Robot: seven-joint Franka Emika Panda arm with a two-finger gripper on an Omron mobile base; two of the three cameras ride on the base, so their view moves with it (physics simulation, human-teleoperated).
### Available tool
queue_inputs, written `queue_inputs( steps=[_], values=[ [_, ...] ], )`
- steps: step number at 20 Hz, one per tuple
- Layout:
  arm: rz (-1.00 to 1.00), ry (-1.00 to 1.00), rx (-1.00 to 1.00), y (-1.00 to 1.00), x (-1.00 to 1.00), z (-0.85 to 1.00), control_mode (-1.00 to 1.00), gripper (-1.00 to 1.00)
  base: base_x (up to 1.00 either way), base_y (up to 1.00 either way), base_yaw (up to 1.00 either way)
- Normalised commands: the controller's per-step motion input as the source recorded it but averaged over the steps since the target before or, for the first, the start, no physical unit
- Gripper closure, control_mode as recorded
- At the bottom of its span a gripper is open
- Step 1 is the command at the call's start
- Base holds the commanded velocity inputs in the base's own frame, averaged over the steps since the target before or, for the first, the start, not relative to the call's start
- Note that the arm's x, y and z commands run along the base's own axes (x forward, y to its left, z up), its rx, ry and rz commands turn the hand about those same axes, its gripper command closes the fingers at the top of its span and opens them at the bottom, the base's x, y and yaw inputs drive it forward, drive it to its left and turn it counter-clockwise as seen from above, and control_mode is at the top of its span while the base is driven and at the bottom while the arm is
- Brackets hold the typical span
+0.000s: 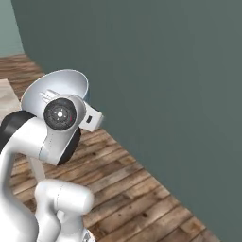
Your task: Take the smaller bowl and place it next to the appetizer plate on the dining counter , and place the larger bowl next to the plate with cooked food.
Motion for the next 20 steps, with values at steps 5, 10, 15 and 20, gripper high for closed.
queue_inputs(
  steps=[5,10,15,20],
  values=[
    [0.00,0.00,0.00,0.00,0.00,0.00,1.00,1.00,1.00,0.00,0.43],
    [0.00,0.00,0.00,0.00,0.00,0.00,1.00,1.00,1.00,-0.10,0.37],
    [0.00,0.00,0.00,0.00,0.00,0.00,1.00,1.00,1.00,-0.12,0.36],
    [0.00,0.00,0.00,0.00,0.00,0.00,1.00,1.00,1.00,-0.17,0.37]
  ],
)
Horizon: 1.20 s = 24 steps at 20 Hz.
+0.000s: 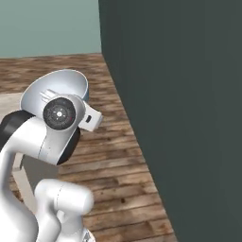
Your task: Take the smaller bowl and place it next to the appetizer plate on the dining counter , and place the larger bowl next to the plate with cooked food.
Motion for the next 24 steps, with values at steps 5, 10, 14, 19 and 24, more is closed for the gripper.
queue_inputs(
  steps=[5,10,14,19,24],
  values=[
    [0.00,0.00,0.00,0.00,0.00,0.00,1.00,1.00,1.00,-0.08,0.35],
    [0.00,0.00,0.00,0.00,0.00,0.00,1.00,1.00,1.00,-0.17,0.34],
    [0.00,0.00,0.00,0.00,0.00,0.00,1.00,1.00,1.00,-0.16,0.32],
    [0.00,0.00,0.00,0.00,0.00,0.00,1.00,1.00,1.00,-0.16,0.31],
    [0.00,0.00,0.00,0.00,0.00,0.00,1.00,1.00,1.00,-0.15,0.30]
  ],
)
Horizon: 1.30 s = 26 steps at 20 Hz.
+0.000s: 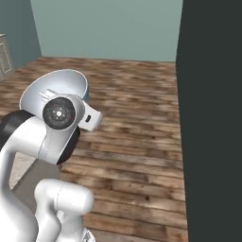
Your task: Take the smaller bowl and place it next to the appetizer plate on the dining counter , and place the larger bowl next to the plate with cooked food.
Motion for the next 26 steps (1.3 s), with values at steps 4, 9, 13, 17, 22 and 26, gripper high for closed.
queue_inputs(
  steps=[4,9,13,17,22,26],
  values=[
    [0.00,0.00,0.00,0.00,0.00,0.00,1.00,1.00,1.00,-0.14,0.30],
    [0.00,0.00,0.00,0.00,0.00,0.00,1.00,1.00,1.00,-0.17,0.31],
    [0.00,0.00,0.00,0.00,0.00,0.00,1.00,1.00,1.00,-0.31,0.31],
    [0.00,0.00,0.00,0.00,0.00,0.00,1.00,1.00,1.00,-0.26,0.31],
    [0.00,0.00,0.00,0.00,0.00,0.00,1.00,1.00,1.00,-0.26,0.39],
    [0.00,0.00,0.00,0.00,0.00,0.00,1.00,1.00,1.00,-0.21,0.50]
  ],
)
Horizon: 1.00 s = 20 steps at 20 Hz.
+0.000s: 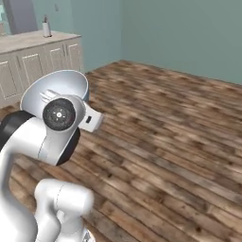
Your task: Take the smaller bowl and place it next to the appetizer plate on the dining counter , and place the larger bowl next to the plate with cooked food.
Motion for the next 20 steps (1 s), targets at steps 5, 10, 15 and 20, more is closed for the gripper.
queue_inputs(
  steps=[5,10,15,20],
  values=[
    [0.00,0.00,0.00,0.00,0.00,0.00,1.00,1.00,0.92,-0.03,0.51],
    [0.00,0.00,0.00,0.00,0.00,0.00,1.00,1.00,0.96,0.00,0.49],
    [0.00,0.00,0.00,0.00,0.00,0.00,1.00,1.00,1.00,0.18,0.40],
    [0.00,0.00,0.00,0.00,0.00,0.00,1.00,1.00,0.95,0.13,0.43]
  ],
)
